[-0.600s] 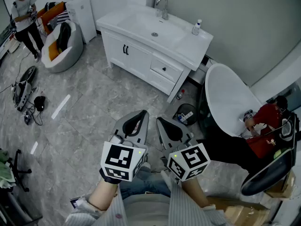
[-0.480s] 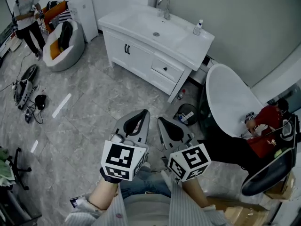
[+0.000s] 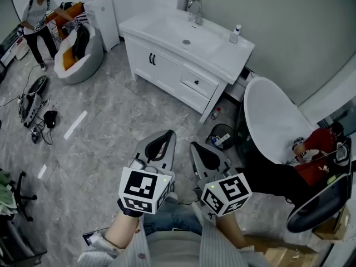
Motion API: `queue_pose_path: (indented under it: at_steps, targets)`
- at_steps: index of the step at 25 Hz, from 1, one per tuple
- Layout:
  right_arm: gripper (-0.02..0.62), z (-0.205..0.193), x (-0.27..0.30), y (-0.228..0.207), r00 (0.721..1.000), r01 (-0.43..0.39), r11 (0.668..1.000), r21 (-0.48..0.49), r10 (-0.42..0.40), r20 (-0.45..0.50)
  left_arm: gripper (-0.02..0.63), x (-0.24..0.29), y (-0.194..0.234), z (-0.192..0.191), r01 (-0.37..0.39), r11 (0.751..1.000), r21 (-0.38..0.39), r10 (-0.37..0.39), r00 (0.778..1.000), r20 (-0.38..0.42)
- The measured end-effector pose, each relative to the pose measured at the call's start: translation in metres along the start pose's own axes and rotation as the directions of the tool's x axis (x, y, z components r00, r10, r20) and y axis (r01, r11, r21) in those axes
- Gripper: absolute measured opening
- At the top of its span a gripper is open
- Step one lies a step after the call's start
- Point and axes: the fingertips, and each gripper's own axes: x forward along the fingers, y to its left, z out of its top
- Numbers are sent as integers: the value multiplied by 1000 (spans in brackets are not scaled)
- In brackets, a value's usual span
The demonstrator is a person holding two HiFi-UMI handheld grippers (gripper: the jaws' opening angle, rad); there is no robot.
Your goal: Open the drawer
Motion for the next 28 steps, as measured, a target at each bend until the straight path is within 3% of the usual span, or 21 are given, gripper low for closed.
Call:
queue_pose_path:
  at_steps: [11, 28]
  targets:
    - [8, 1, 31, -14, 1000, -13, 999, 35, 13, -19, 15, 24, 22, -3, -7, 1000, -3, 7, 1000, -19]
    - [8, 42, 199, -82, 996, 80, 993, 89, -76, -50, 15, 161, 162, 37, 67, 998, 9, -66, 996, -61]
